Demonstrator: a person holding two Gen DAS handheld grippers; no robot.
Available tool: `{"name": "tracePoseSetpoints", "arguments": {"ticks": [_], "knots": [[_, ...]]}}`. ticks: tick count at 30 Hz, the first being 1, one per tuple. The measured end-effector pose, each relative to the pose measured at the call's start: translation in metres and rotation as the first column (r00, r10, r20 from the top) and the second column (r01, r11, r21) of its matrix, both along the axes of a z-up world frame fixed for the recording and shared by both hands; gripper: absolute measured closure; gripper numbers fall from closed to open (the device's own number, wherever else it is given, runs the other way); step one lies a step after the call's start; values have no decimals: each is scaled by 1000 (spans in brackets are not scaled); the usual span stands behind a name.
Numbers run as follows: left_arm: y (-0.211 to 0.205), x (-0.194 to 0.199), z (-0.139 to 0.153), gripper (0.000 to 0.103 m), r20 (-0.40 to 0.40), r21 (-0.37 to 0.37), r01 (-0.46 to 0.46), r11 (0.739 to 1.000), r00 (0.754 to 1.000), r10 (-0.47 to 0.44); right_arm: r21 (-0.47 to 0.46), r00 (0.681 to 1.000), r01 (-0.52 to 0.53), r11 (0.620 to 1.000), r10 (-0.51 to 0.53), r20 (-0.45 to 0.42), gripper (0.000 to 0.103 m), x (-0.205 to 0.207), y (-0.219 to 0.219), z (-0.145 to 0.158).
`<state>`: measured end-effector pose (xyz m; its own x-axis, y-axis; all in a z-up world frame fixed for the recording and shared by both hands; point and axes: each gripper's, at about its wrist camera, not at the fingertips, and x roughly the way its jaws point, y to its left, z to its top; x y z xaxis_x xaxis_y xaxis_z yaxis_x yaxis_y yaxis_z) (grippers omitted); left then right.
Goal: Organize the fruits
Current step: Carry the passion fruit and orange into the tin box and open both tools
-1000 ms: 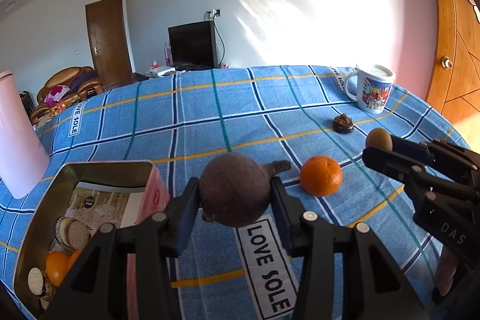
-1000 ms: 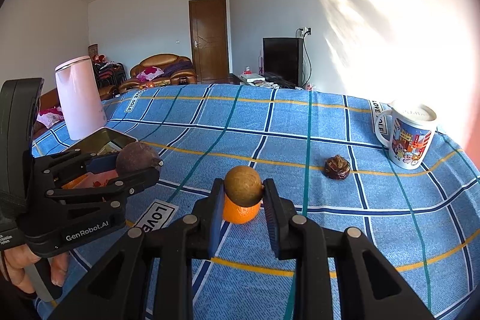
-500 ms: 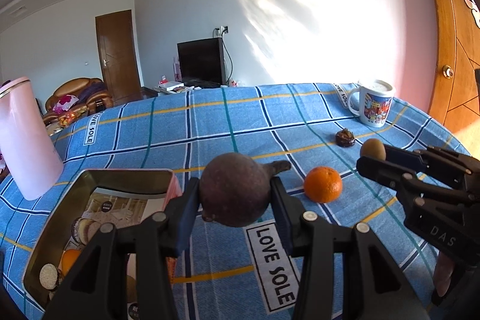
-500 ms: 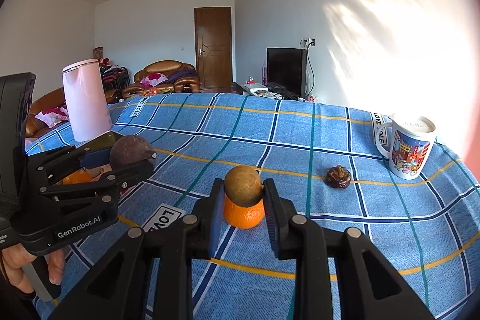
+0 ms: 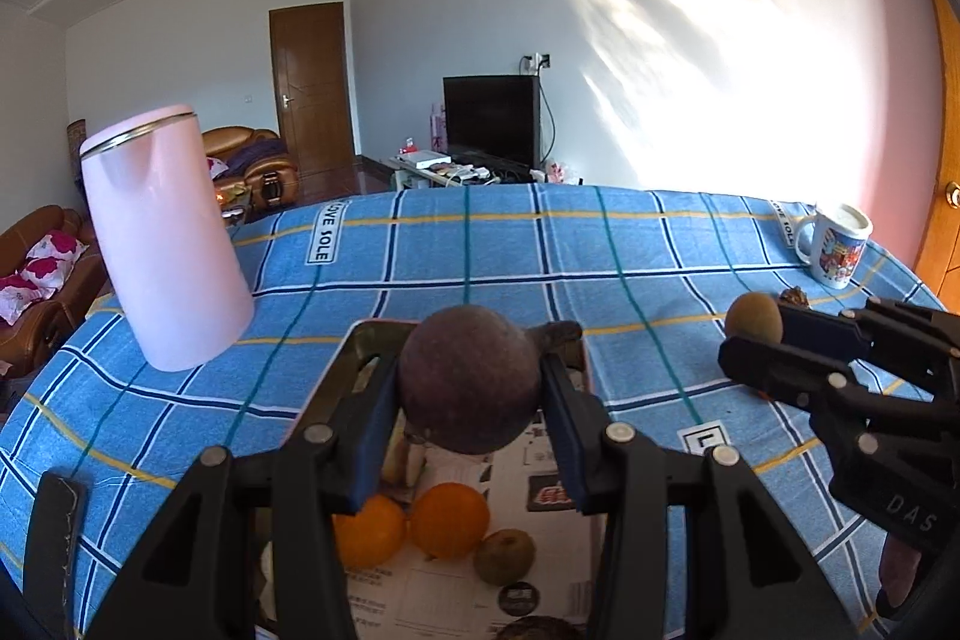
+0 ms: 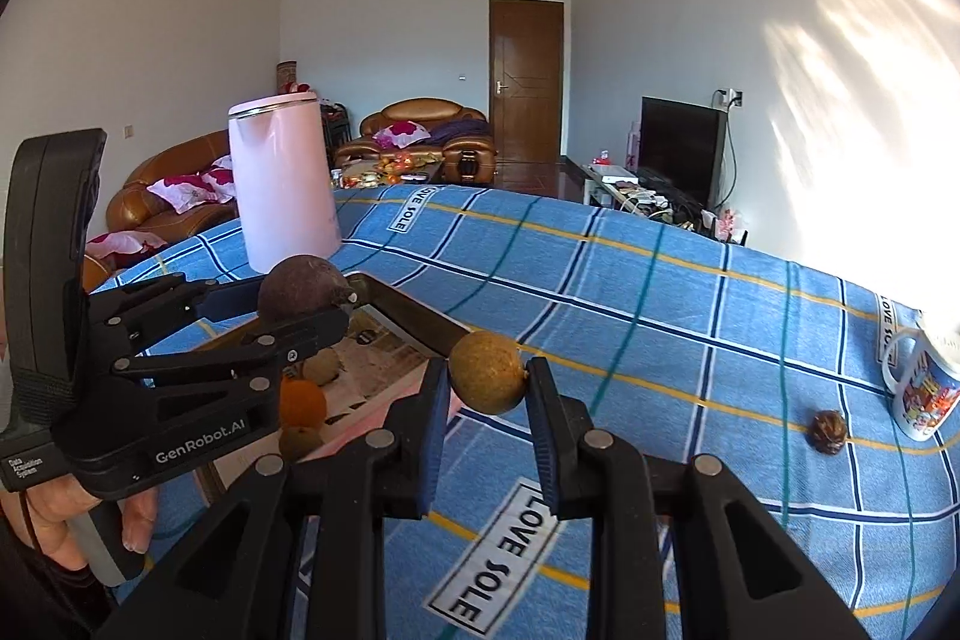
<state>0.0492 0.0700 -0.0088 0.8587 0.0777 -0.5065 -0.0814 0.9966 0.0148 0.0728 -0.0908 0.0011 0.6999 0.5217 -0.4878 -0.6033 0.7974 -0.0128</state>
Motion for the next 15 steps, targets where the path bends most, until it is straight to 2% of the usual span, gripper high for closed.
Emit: {"name": "tracePoseSetpoints", "arguments": {"ticks": [7, 13, 15], "knots": [[26, 12, -13, 55, -60, -33, -11, 999, 998, 9, -31, 996, -80, 996, 79, -30, 76, 2, 53, -11], [32, 24, -30, 55, -135, -53, -9, 999, 991, 1, -51, 990, -108, 993, 103, -93, 75, 11, 74, -29], [35, 23, -31, 55, -136, -59, -8, 998, 991, 0, -56, 989, -109, 992, 102, -109, 75, 14, 76, -34]]}}
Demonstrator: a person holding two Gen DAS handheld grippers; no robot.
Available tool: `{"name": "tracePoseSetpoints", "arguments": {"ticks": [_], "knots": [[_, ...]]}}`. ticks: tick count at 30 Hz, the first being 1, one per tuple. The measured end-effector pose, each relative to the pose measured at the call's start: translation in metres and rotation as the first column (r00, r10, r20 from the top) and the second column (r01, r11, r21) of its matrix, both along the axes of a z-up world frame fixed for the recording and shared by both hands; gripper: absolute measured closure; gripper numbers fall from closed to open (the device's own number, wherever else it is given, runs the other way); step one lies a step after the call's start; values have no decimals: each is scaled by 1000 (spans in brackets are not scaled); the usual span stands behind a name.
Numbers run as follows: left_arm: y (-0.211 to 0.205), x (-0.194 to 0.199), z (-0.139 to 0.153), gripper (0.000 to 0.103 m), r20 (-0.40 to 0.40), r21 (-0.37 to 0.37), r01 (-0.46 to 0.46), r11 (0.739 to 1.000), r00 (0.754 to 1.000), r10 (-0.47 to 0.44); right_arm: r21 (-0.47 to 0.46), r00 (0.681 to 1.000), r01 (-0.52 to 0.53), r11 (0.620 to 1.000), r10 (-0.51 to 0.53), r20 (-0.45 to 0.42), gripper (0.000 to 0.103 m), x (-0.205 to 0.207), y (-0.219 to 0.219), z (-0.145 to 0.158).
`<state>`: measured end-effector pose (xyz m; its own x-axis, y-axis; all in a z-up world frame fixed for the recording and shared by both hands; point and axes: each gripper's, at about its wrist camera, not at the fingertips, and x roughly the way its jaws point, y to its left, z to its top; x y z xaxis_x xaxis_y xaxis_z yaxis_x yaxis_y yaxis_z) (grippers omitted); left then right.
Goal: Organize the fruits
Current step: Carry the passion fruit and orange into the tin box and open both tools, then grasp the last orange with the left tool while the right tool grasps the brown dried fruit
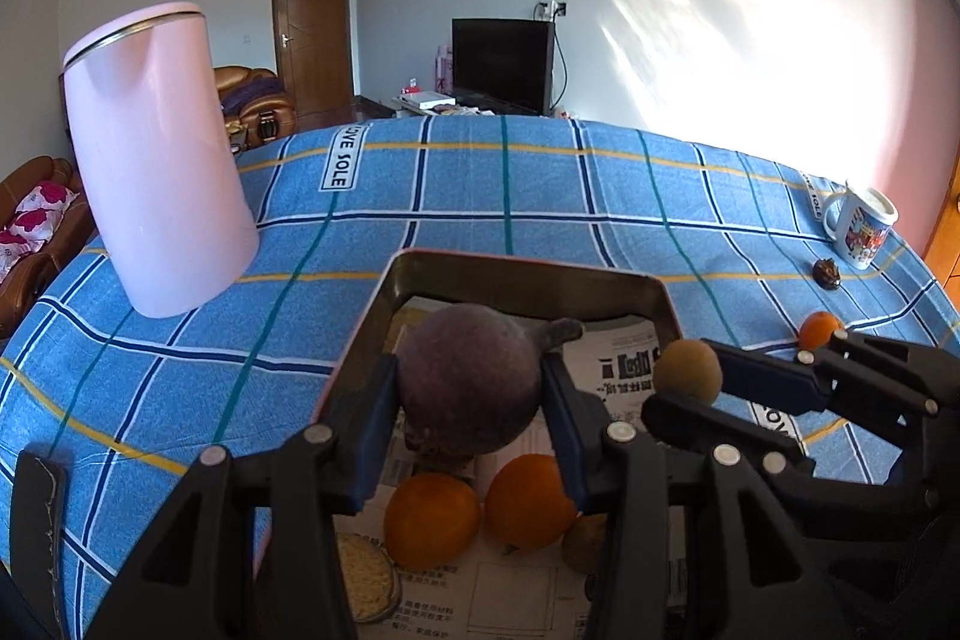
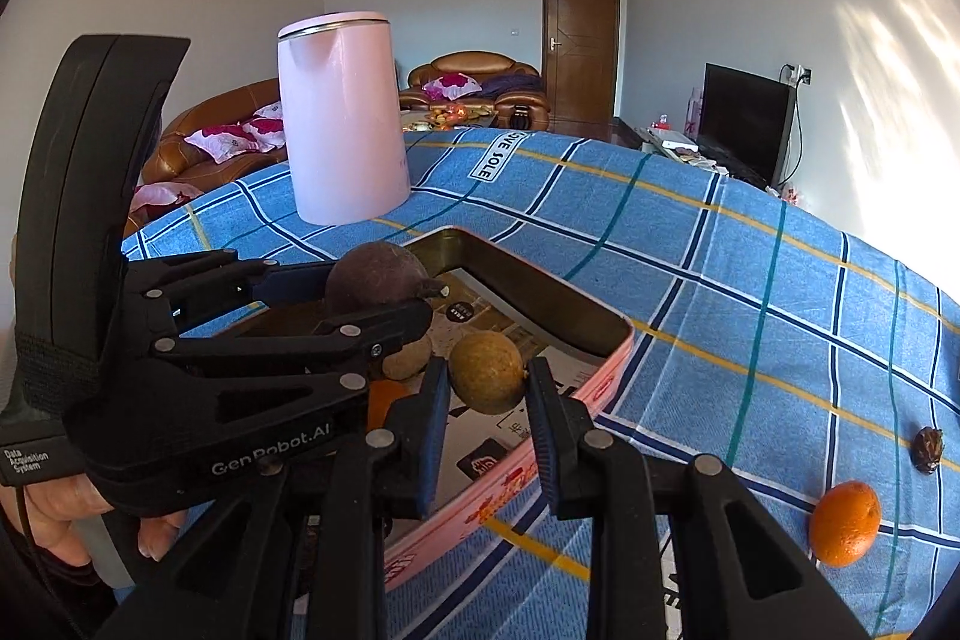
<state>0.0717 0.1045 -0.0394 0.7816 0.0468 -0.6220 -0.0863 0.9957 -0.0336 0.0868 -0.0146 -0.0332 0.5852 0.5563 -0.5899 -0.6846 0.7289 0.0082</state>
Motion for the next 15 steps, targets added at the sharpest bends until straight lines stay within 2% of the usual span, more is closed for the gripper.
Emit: {"name": "tracePoseSetpoints", "arguments": {"ticks": [6, 10, 13, 15], "knots": [[-1, -5, 7, 47, 11, 27, -34, 999, 999, 33, 5, 999, -20, 1000, 20, -39, 74, 3, 2, -4], [-11, -9, 17, 23, 38, 27, -40, 999, 999, 39, 32, 1000, -2, 999, 3, -28, 61, -1, -15, 4], [-35, -10, 24, 22, 48, 42, 8, 999, 999, -10, 45, 1000, 26, 999, -25, -10, 49, -2, -42, 11], [-55, -8, 28, 22, 51, 56, 50, 997, 997, -52, 32, 998, 55, 998, -55, 8, 49, -1, -62, 15]]}}
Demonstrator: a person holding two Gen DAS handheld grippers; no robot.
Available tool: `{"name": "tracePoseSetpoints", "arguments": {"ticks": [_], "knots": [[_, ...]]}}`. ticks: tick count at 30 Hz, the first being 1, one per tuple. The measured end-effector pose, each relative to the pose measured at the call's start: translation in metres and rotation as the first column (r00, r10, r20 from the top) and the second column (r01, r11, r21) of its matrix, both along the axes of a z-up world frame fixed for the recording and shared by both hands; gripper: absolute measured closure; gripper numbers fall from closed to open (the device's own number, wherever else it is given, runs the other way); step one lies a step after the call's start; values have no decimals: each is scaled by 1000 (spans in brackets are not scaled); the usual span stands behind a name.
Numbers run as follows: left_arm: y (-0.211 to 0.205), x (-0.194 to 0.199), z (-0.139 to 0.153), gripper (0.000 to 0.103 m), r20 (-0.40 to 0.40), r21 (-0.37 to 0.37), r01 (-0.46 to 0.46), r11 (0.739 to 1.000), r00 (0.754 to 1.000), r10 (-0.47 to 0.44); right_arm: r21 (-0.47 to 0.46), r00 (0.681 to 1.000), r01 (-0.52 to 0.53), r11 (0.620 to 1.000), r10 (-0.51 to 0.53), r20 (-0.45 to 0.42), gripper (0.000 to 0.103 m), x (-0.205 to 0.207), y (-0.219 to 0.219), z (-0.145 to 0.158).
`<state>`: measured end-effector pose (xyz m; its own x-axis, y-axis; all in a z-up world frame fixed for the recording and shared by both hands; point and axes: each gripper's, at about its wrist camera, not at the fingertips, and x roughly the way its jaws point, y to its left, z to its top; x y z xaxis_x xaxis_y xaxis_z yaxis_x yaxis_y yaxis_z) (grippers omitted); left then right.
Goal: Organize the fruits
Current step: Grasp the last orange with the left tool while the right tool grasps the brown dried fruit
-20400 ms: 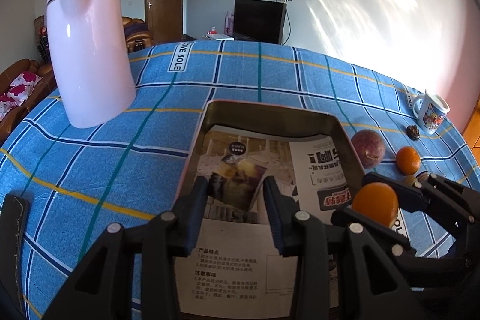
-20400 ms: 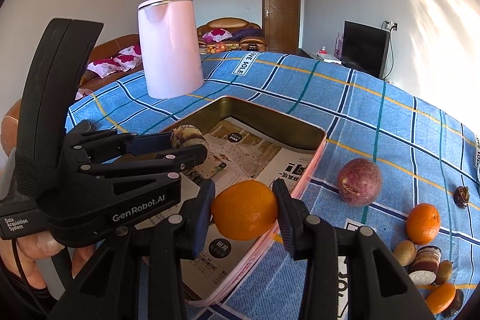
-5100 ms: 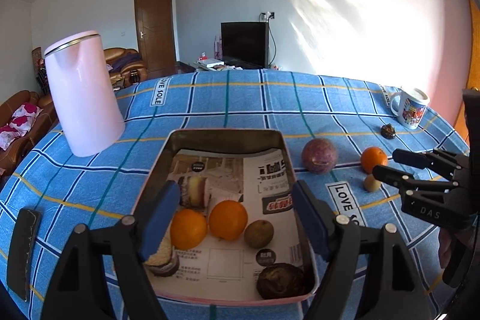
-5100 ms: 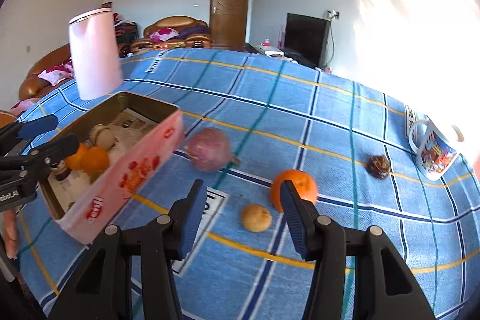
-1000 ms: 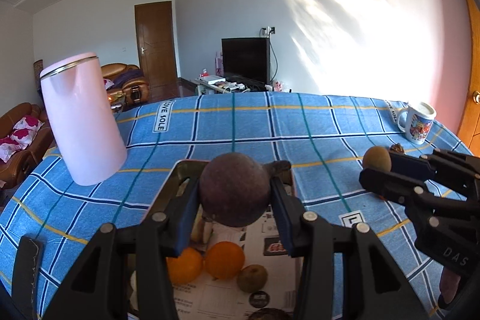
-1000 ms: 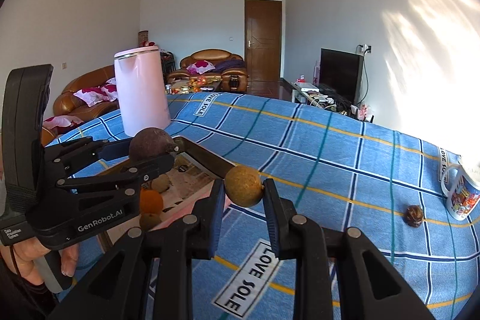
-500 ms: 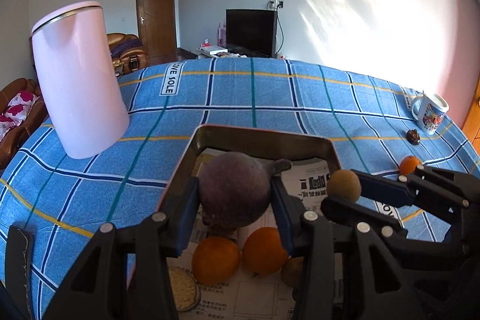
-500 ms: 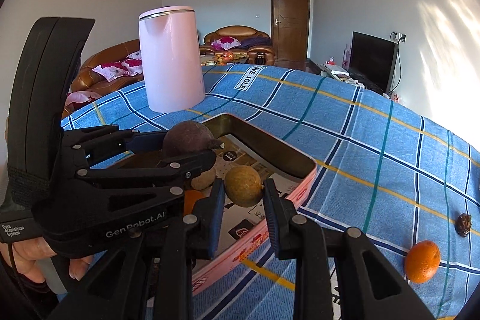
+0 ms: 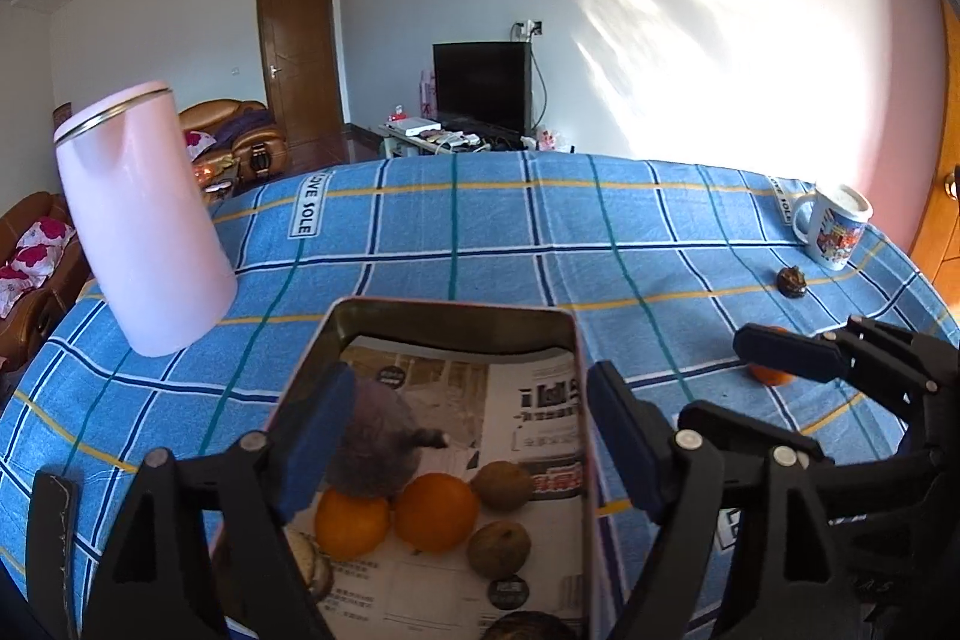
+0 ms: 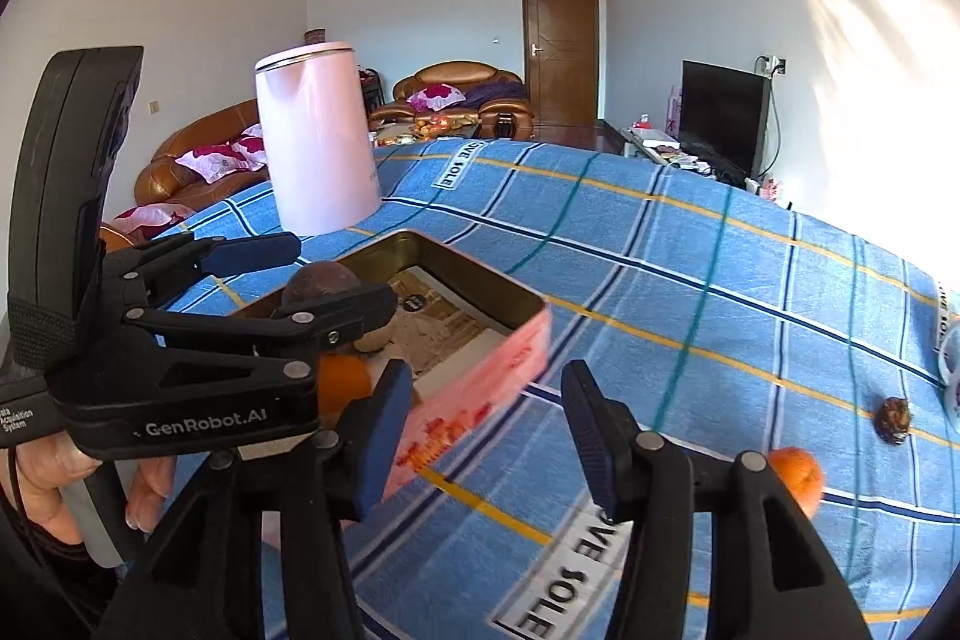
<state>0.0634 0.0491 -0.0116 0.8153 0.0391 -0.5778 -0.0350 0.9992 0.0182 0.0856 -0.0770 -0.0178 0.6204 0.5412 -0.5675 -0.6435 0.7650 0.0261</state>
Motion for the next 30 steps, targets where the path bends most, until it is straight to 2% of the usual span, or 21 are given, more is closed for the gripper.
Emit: {"name": "tracePoseSetpoints", "arguments": {"ticks": [6, 9, 15, 21, 27, 30], "knots": [[-65, 12, 1, 15, -20, 8, 97, 995, 995, -96, -42, 983, 182, 982, -181, 23, 47, 17, -85, 4], [-101, 22, -5, 15, -42, 36, 151, 988, 988, -149, -53, 956, 294, 954, -293, 25, 40, 28, -129, 3], [-152, 40, -18, 15, -91, 55, 230, 972, 970, -225, -63, 901, 433, 899, -434, -1, 39, 45, -198, -1], [-177, 53, -34, 15, -150, 63, 276, 959, 953, -264, -66, 871, 488, 870, -491, -30, 39, 63, -227, -4], [-184, 65, -45, 15, -195, 17, 299, 954, 937, -291, -107, 867, 491, 865, -497, -43, 39, 88, -225, -9], [-185, 72, -50, 16, -210, 13, 298, 955, 934, -288, -98, 866, 488, 867, -495, -70, 39, 103, -222, -13]]}}
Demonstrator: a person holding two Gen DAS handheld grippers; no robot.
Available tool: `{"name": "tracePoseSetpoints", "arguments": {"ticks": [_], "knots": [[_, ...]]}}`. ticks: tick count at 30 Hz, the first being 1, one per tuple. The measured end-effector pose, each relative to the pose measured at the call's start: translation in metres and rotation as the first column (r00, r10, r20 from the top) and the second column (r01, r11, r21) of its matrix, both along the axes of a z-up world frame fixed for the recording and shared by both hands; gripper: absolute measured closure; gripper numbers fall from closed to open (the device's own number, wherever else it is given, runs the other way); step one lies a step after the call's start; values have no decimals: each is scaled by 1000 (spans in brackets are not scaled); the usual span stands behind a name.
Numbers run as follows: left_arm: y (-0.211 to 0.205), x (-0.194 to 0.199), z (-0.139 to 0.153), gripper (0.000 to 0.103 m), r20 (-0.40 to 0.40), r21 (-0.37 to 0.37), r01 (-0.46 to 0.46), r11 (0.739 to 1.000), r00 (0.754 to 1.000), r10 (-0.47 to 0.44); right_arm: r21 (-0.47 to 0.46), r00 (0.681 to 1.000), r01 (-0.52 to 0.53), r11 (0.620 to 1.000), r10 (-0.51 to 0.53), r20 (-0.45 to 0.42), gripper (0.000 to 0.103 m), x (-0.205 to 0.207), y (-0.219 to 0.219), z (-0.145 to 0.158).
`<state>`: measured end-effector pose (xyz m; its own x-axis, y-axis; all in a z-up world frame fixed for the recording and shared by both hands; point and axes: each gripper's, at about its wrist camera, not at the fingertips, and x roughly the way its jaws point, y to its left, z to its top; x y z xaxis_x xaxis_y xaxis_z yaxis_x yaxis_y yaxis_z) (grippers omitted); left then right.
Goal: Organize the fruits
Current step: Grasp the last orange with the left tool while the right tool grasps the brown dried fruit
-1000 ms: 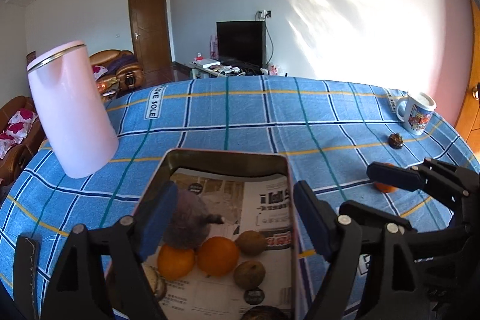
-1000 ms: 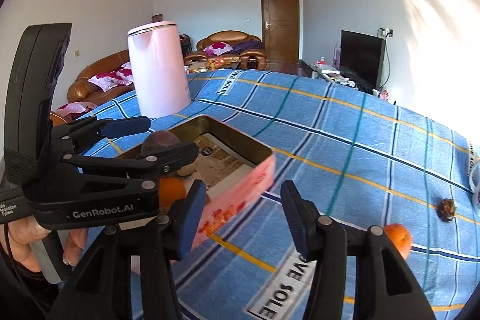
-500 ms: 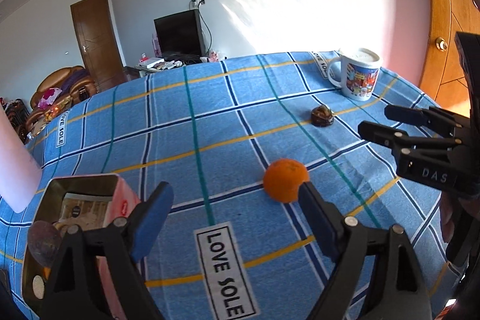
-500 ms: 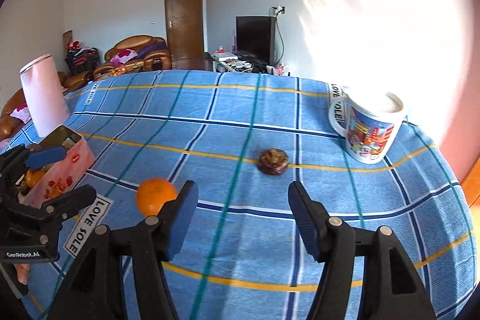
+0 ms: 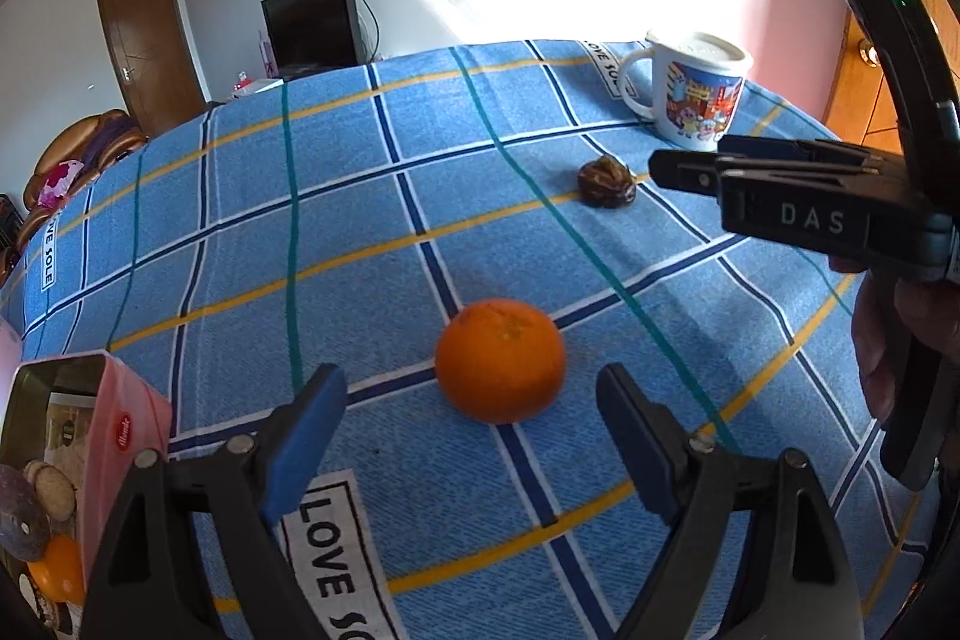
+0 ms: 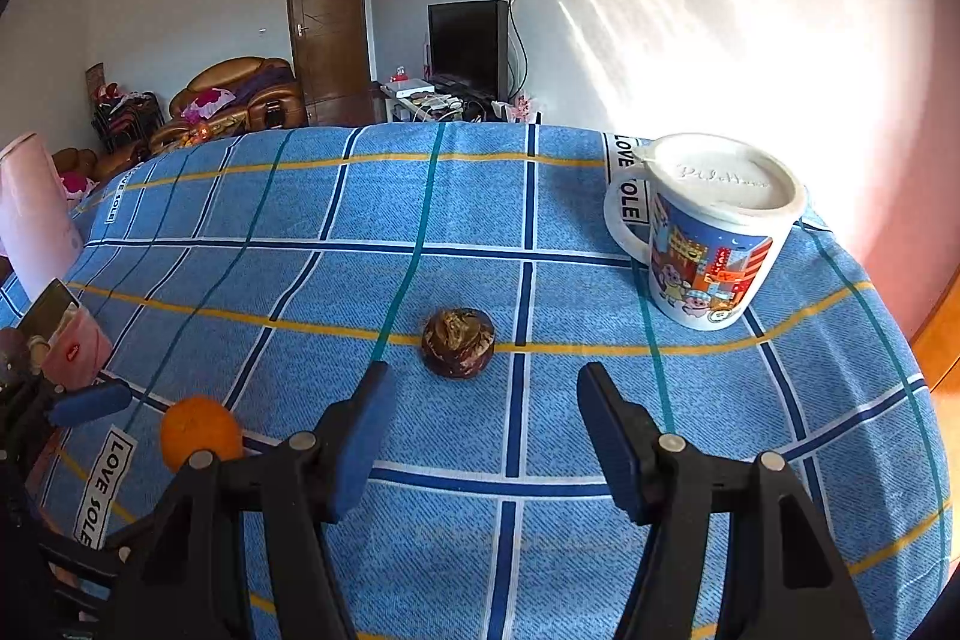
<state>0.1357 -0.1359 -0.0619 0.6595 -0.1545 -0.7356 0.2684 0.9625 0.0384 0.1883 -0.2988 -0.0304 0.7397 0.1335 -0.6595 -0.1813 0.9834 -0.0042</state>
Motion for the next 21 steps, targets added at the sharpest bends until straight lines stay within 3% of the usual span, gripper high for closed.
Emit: {"name": "tracePoseSetpoints", "arguments": {"ticks": [2, 8, 12, 14, 16, 21], "knots": [[1, 5, -4, 18, -18, -7, -1, 1000, 1000, 1, 12, 1000, -2, 1000, 2, -17, 39, 9, 3, -3], [0, 17, -10, 39, -71, -52, 31, 998, 997, -34, 13, 997, -3, 1000, 4, -74, 39, 38, 16, -19], [-3, 18, -9, 54, -64, -66, 60, 996, 996, -64, 4, 995, -6, 1000, 7, -95, 39, 51, 23, -25], [-6, 18, -7, 54, -60, -55, 62, 997, 996, -66, 10, 992, -4, 1000, 5, -122, 41, 58, 24, -30], [-3, 18, -6, 54, -64, -74, 63, 995, 996, -67, 15, 989, 1, 1000, 1, -151, 63, 63, 25, -36], [5, 17, -2, 54, -48, -91, 36, 995, 998, -40, 30, 988, -8, 1000, 13, -151, 63, 58, 27, -35]]}}
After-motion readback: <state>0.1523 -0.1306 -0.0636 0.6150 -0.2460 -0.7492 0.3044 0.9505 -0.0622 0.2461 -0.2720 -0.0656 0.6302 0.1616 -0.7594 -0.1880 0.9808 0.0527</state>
